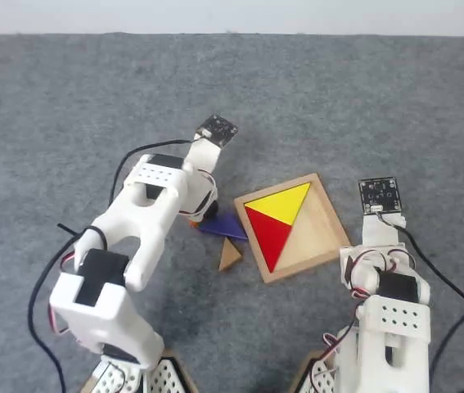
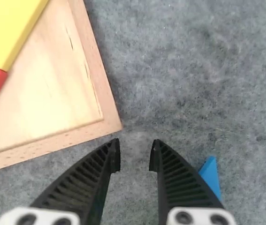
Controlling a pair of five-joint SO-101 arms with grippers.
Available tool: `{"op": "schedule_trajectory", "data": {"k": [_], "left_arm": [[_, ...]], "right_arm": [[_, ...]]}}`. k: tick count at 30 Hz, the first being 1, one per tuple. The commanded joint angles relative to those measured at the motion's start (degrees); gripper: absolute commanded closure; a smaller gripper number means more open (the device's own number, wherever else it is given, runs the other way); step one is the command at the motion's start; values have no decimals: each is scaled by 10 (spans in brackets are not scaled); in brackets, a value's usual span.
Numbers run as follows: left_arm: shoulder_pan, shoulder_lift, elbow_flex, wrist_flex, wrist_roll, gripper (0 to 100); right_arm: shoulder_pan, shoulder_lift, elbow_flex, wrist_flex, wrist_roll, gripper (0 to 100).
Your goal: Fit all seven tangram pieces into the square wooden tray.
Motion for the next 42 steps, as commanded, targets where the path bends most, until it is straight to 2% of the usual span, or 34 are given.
{"op": "schedule_trajectory", "data": {"k": [1, 6, 13, 19, 26, 31, 35, 42], "left_arm": [[-34, 0, -29, 26, -32, 822], [-69, 25, -96, 71, -69, 909], [-81, 47, -182, 138, -113, 912], [-53, 27, -172, 172, -119, 910], [-49, 4, -146, 97, -82, 890], [-41, 49, -138, 70, -82, 887], [-22, 87, -140, 71, -82, 891], [-14, 77, -139, 86, -84, 876]], "right_arm": [[-3, -13, -1, -13, 8, 886], [-3, -13, -1, -13, 7, 886], [-3, -14, -1, -13, 8, 886], [-3, -15, -1, -13, 9, 886], [-3, -15, -1, -13, 10, 886], [-3, -15, -1, -13, 10, 886], [-3, -15, -2, -13, 10, 886], [-3, -15, -2, -13, 10, 886]]}}
